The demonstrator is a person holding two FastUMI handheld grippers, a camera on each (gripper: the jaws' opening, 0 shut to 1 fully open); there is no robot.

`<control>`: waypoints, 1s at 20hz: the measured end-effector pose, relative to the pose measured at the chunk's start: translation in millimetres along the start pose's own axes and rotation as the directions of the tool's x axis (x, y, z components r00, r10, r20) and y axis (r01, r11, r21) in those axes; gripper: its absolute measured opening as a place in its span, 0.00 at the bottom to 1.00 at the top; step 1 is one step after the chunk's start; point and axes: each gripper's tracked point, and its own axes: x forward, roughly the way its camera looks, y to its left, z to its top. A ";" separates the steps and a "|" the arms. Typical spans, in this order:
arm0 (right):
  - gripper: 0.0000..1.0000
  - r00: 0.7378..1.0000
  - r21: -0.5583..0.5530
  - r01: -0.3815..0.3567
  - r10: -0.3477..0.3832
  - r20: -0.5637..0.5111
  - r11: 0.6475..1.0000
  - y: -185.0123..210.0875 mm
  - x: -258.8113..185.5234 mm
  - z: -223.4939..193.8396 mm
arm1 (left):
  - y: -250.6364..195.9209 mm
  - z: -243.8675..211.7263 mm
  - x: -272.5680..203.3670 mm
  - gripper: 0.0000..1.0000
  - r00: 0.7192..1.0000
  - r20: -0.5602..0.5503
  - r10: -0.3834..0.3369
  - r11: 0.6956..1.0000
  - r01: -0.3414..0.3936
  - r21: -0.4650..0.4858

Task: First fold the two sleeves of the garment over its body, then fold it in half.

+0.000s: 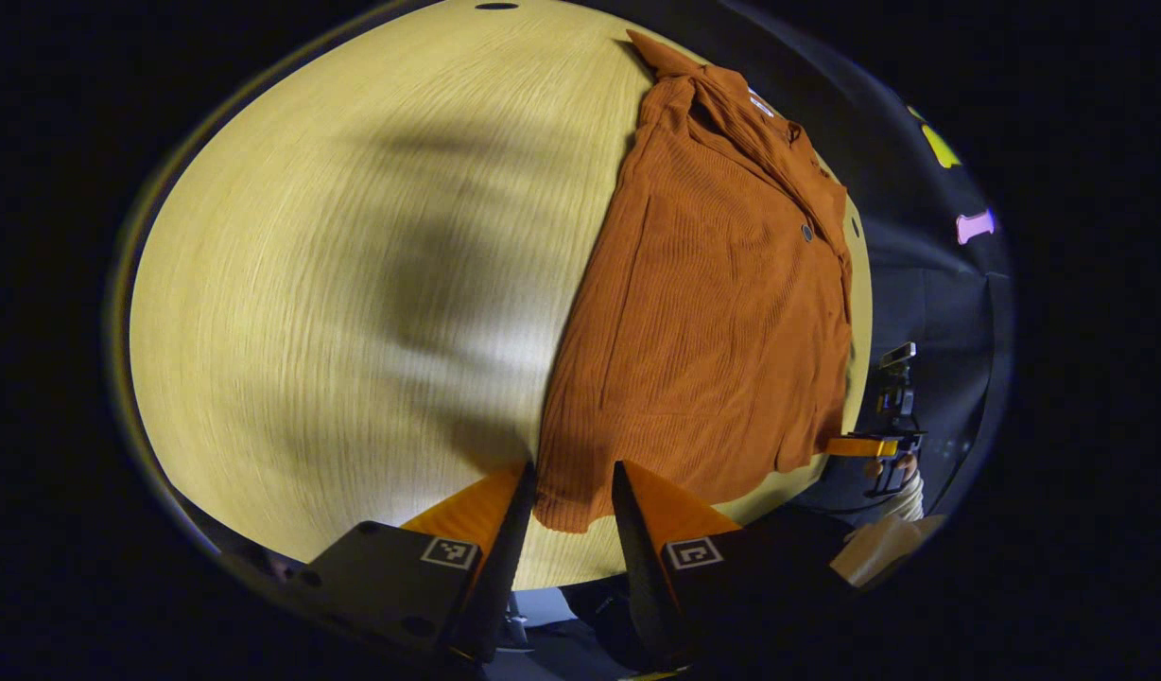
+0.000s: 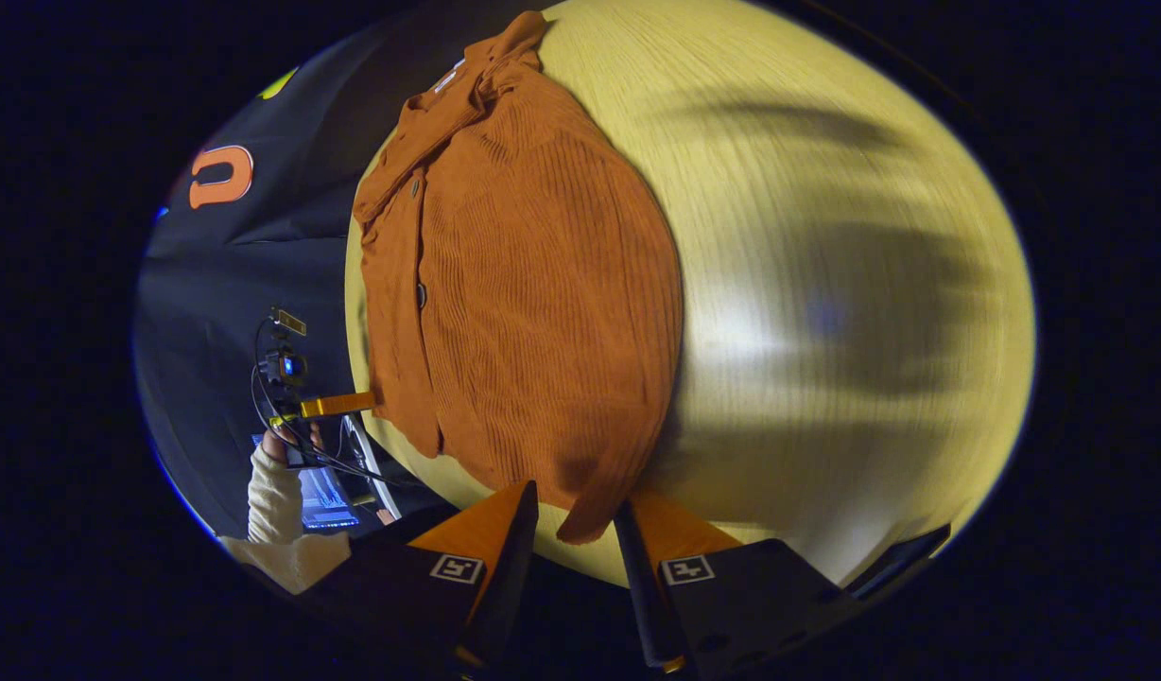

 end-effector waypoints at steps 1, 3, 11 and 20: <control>0.53 1.000 0.014 -0.002 0.002 -0.005 1.000 1.5 0.3 2.2 | 0.6 2.8 -1.5 0.57 1.000 0.003 0.022 1.000 -0.022 0.019; 0.53 1.000 0.061 -0.021 0.022 -0.009 0.998 4.3 1.1 7.4 | 1.5 10.8 -8.3 0.53 0.998 0.003 0.058 0.997 -0.058 0.048; 0.09 0.999 -0.009 0.019 -0.019 0.040 1.000 -5.6 7.9 9.7 | 19.5 67.8 -53.6 0.31 0.993 0.046 0.112 0.993 -0.111 -0.027; 0.09 0.989 -0.077 0.115 -0.107 0.100 0.990 2.0 9.7 11.4 | 5.4 145.2 -136.3 0.04 0.993 0.059 0.097 0.995 -0.099 0.025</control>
